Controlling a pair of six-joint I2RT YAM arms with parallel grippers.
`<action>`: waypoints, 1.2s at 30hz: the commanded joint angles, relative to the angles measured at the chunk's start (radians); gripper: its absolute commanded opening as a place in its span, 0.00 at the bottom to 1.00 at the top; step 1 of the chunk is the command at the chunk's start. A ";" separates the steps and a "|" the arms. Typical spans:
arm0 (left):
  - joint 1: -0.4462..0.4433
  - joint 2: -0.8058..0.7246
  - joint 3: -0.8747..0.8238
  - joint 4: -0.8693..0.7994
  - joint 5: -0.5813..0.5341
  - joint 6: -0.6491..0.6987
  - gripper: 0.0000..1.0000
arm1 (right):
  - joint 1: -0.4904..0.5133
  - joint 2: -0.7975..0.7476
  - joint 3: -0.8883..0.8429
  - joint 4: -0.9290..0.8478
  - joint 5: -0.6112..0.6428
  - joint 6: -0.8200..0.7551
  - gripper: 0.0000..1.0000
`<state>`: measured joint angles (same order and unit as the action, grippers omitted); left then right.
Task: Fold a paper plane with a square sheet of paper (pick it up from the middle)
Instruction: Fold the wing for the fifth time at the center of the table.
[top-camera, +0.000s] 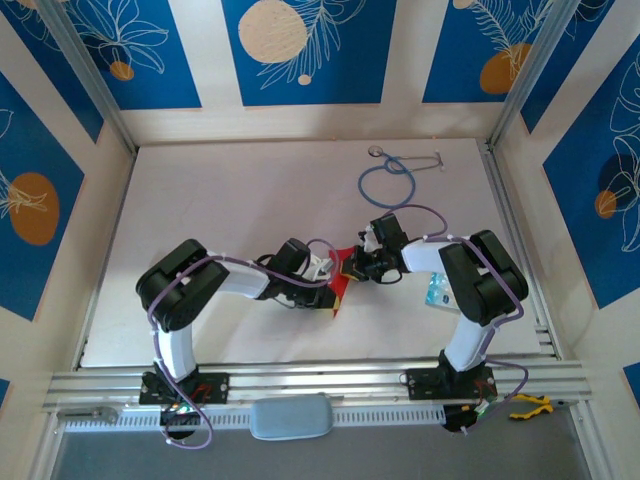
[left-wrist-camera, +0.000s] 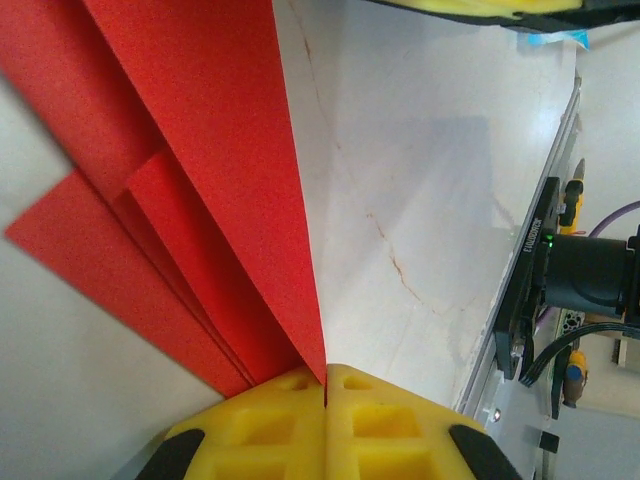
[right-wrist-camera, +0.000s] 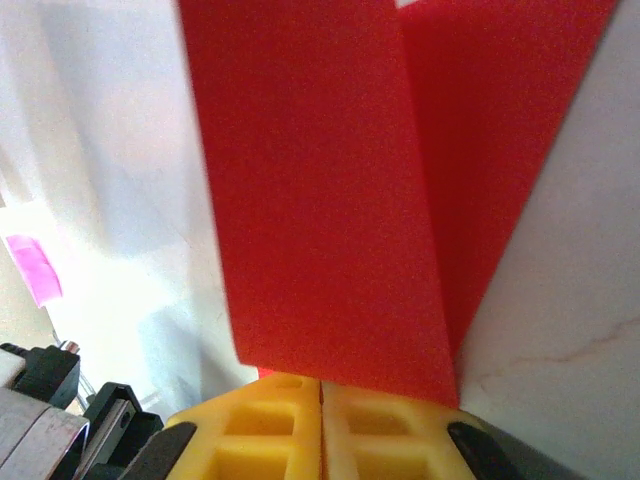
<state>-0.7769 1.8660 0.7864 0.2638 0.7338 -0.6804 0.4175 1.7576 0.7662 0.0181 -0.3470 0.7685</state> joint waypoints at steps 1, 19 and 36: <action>-0.025 -0.010 -0.041 -0.142 0.091 0.025 0.08 | 0.007 0.032 -0.011 -0.096 0.123 0.013 0.07; -0.039 -0.039 -0.041 -0.198 0.107 0.082 0.00 | 0.008 0.038 -0.018 -0.099 0.138 0.024 0.07; -0.050 -0.076 -0.036 -0.261 0.119 0.135 0.00 | 0.008 0.046 -0.021 -0.099 0.141 0.028 0.07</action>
<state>-0.8028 1.8191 0.7700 0.0868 0.7929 -0.5728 0.4248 1.7569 0.7670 0.0124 -0.3431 0.7872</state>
